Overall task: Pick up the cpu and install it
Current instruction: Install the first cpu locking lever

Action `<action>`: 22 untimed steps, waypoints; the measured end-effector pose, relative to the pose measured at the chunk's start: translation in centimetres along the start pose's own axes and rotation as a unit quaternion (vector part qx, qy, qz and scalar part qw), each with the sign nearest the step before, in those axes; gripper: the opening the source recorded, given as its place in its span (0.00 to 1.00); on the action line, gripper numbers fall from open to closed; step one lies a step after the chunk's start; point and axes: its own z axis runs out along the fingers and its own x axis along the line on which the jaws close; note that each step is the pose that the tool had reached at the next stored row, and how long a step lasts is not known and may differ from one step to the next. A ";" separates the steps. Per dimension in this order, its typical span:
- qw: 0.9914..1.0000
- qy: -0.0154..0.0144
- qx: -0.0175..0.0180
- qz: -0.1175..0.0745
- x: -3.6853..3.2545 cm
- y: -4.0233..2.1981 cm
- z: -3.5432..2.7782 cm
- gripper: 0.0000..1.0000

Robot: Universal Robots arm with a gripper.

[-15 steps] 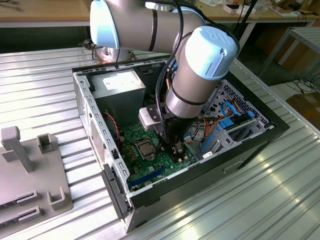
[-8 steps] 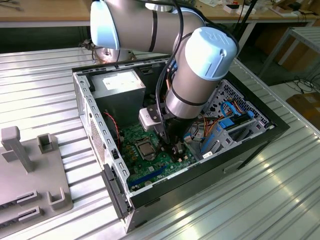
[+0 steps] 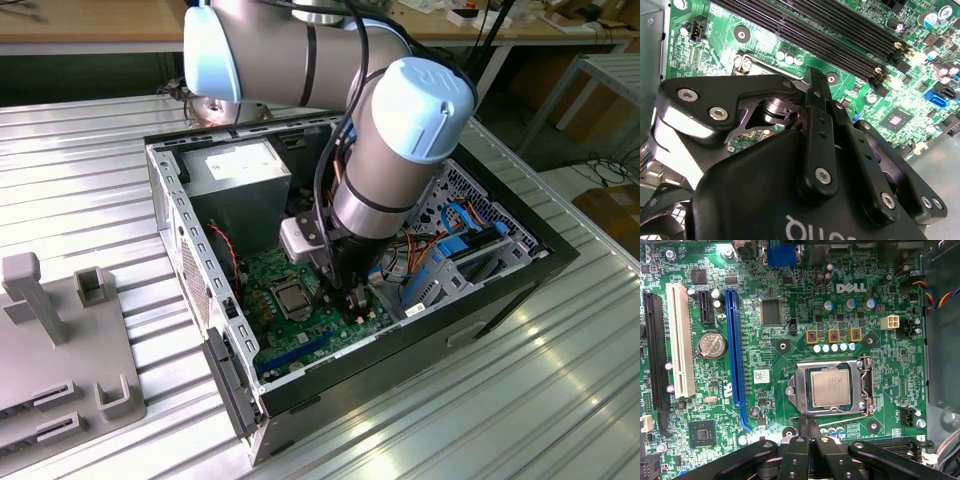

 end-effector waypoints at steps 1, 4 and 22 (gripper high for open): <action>1.000 0.000 0.000 0.000 0.00 -0.07 0.06 0.11; 1.000 0.001 0.000 0.000 -0.02 -0.22 0.21 0.11; 1.000 0.001 0.000 -0.001 -0.13 -0.36 -1.18 0.11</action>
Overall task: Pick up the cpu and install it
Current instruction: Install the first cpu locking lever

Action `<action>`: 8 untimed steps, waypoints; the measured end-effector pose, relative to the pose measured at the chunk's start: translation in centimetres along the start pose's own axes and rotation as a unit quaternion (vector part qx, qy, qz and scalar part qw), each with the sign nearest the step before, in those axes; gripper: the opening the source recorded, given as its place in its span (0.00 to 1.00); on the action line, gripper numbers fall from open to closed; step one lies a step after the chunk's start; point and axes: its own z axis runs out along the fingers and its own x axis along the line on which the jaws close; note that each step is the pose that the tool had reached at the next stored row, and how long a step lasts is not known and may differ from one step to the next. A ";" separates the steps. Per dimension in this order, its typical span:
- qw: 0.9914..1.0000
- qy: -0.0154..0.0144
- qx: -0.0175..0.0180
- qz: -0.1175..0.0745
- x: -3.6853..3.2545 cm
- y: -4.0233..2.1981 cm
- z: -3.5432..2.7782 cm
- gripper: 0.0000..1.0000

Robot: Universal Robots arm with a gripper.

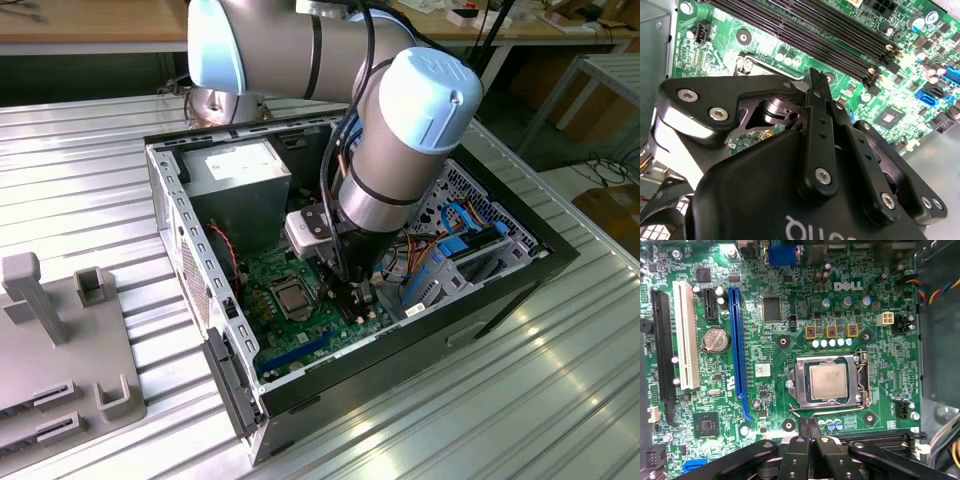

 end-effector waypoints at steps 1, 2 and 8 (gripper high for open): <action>1.000 0.000 0.000 0.000 -0.02 0.01 -0.07 0.11; 1.000 0.000 0.000 0.000 -0.09 0.04 -0.09 0.11; 1.000 0.000 0.000 0.000 -0.64 0.84 -0.04 0.11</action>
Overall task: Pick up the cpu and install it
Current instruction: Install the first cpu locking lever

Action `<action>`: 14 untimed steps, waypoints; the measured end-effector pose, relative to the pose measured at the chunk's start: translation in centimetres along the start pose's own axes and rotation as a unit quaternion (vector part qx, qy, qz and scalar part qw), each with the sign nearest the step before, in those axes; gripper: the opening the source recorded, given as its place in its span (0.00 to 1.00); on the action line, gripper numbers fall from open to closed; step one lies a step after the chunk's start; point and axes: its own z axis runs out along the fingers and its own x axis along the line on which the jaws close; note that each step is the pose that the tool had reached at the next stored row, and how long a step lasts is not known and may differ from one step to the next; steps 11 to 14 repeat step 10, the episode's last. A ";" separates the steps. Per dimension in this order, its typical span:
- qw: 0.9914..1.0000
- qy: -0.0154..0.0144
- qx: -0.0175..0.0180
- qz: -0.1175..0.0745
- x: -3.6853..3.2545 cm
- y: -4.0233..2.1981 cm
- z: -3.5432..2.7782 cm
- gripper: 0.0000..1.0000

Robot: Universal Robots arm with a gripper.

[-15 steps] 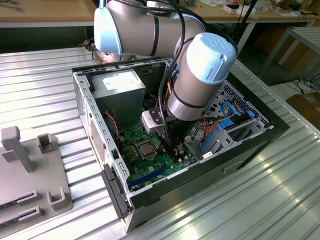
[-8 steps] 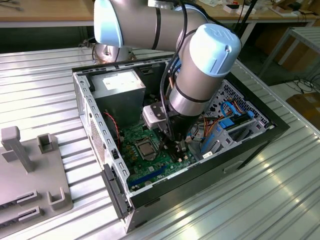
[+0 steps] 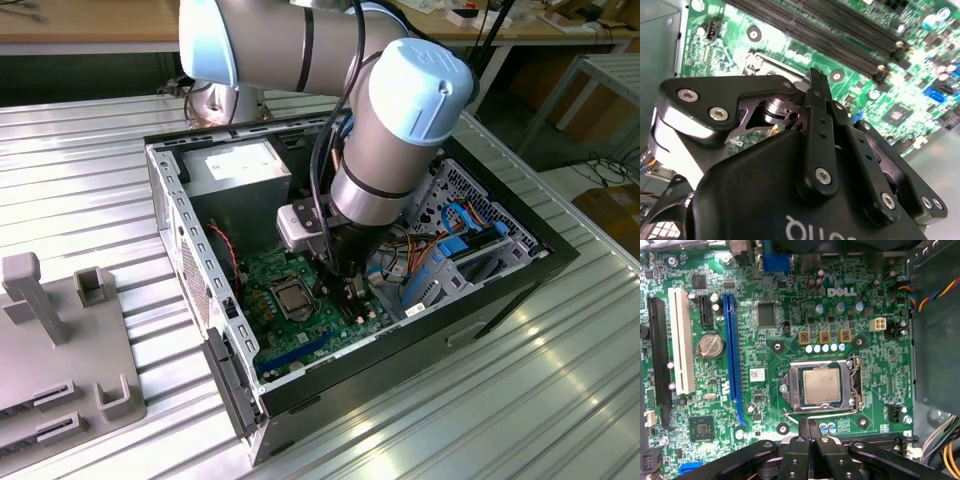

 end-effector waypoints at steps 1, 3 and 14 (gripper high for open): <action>1.000 0.000 0.000 0.000 -0.02 0.39 0.01 0.11; 1.000 0.000 0.000 0.000 -0.06 1.24 0.06 0.11; 1.000 0.000 0.000 0.000 -0.06 1.51 0.13 0.11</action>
